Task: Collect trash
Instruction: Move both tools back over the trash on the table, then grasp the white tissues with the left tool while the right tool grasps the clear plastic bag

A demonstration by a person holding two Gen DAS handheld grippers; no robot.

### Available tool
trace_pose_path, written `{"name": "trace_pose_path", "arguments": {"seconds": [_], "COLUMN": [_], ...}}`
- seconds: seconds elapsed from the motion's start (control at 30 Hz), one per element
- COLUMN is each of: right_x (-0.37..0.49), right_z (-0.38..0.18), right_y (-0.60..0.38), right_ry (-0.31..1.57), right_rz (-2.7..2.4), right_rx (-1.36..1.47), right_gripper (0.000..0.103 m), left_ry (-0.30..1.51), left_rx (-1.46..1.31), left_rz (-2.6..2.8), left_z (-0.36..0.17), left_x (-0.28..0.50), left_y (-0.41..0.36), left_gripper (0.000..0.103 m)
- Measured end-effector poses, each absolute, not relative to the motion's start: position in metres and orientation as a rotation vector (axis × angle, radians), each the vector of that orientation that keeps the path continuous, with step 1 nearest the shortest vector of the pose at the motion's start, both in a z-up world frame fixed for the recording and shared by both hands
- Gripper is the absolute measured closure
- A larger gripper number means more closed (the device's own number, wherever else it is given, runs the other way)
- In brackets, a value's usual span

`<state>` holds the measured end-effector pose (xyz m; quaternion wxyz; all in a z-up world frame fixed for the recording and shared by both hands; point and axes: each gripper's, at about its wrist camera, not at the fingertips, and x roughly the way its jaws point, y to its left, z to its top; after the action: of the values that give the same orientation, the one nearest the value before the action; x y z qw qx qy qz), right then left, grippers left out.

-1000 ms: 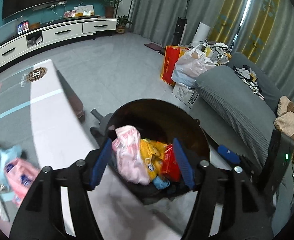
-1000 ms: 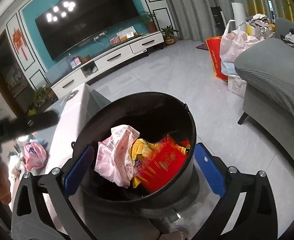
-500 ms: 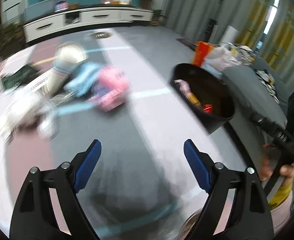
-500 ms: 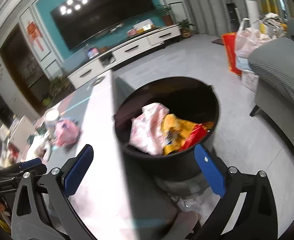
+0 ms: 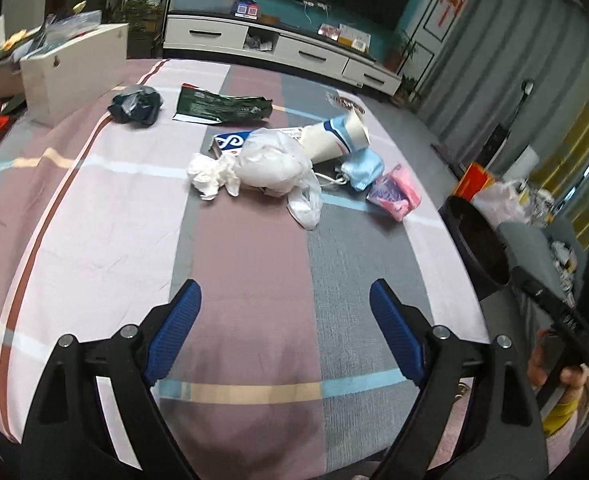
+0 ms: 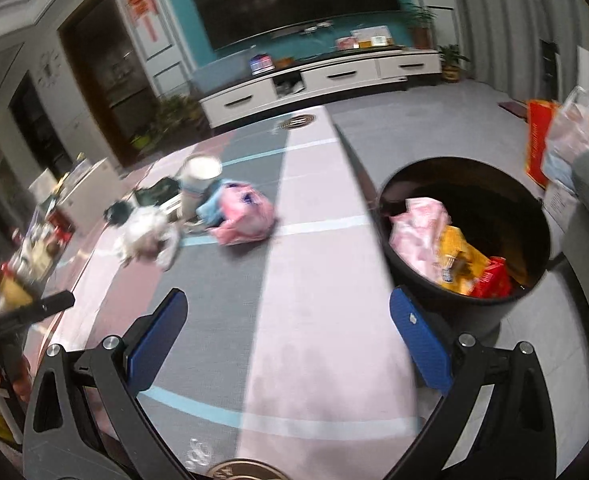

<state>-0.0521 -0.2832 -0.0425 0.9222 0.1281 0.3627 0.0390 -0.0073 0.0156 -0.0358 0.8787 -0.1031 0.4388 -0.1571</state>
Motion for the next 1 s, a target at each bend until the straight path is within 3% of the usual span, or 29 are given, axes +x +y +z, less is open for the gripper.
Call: {"name": "trace_pose_path", "arguments": {"seconds": [0.47,1.0], "right_x": [-0.015,0.040], "right_z": [-0.052,-0.067], "right_y": [-0.217,-0.169], "right_ry": [0.810,0.832], "right_rz": [0.197,0.308], "right_rx": [0.161,0.142], "right_gripper": [0.004,0.004], "left_ry": [0.919,0.904], "left_rx": [-0.325,-0.361], "left_rz": [-0.267,-0.229], "left_z": [-0.057,-0.076], "left_x": [0.005,0.060], "left_y": [0.063,0.066], "left_gripper": [0.017,0.019]}}
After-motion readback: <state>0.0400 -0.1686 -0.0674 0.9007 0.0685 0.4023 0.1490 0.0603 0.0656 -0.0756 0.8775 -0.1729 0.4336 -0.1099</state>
